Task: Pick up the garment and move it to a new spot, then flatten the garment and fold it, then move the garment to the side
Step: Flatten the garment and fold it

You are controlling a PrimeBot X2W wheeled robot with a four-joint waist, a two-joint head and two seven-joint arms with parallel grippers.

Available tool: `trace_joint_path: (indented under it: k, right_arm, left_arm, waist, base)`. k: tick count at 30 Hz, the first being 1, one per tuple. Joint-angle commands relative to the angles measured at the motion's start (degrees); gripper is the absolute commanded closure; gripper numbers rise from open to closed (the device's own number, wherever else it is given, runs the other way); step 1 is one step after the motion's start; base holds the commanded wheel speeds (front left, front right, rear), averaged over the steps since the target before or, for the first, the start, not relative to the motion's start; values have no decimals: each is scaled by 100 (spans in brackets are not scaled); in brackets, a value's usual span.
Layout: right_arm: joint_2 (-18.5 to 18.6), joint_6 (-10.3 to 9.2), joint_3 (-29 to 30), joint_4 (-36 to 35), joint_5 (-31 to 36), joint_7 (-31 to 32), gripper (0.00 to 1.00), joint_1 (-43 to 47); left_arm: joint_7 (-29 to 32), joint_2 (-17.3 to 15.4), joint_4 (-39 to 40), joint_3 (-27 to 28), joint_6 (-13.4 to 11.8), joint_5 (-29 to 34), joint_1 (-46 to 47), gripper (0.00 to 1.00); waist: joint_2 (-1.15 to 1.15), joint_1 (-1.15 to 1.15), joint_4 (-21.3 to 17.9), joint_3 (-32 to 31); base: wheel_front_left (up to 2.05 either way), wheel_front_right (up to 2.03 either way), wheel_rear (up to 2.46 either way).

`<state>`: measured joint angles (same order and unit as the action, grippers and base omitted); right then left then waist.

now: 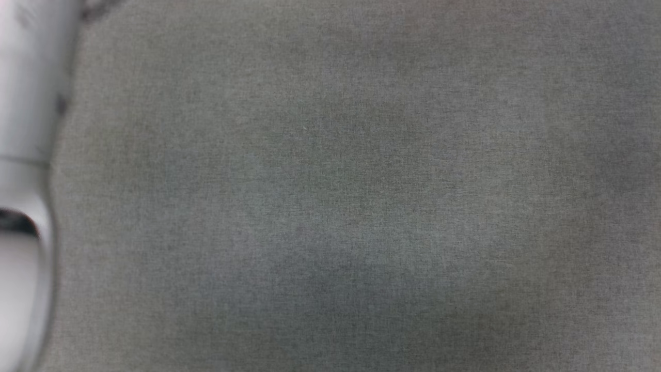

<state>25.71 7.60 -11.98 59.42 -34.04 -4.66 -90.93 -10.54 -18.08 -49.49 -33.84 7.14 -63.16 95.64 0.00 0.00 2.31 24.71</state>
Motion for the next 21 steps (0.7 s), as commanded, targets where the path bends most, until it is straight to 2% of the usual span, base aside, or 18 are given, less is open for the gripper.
trace_joint_path:
  k: [1, 4, 7, 11, 13, 21]
  right_arm:
    - [-22, -20, -162, -14, -143, 73, 100, 388]
    - [88, -17, -504, -287, -425, 205, 100, 880]
    - [181, -16, -910, -731, -798, 333, 100, 1596]
    - [526, -15, -1324, -1524, -1391, 517, 100, 2566]
    - [823, -16, -1474, -1949, -1614, 543, 100, 3100]
    - [1627, -15, -1513, -3292, -2145, 623, 100, 5096]
  left_arm:
    - [-109, 7, -27, -14, 26, -118, -420, 100]
    - [-244, 46, 430, -152, 34, -341, -1082, 100]
    - [-371, -71, 1010, -302, 36, -497, -2020, 100]
    - [-451, -252, 1849, -410, 37, -691, -3240, 100]
    - [-462, -339, 2234, -371, 38, -707, -3862, 100]
    - [-467, -453, 3812, 74, 38, -290, -6099, 100]
  waist:
    - [0, 0, 0, -2]
    - [0, 0, 16, 13]
    - [0, 0, 19, 2]
    - [0, 0, 26, -62]
    - [0, 0, 57, -128]
    - [0, 0, 133, -513]
  base:
    - [0, 0, 0]
    - [0, 0, 0]
    - [0, 0, 0]
    - [0, 0, 0]
    - [0, 0, 0]
    - [0, 0, 0]
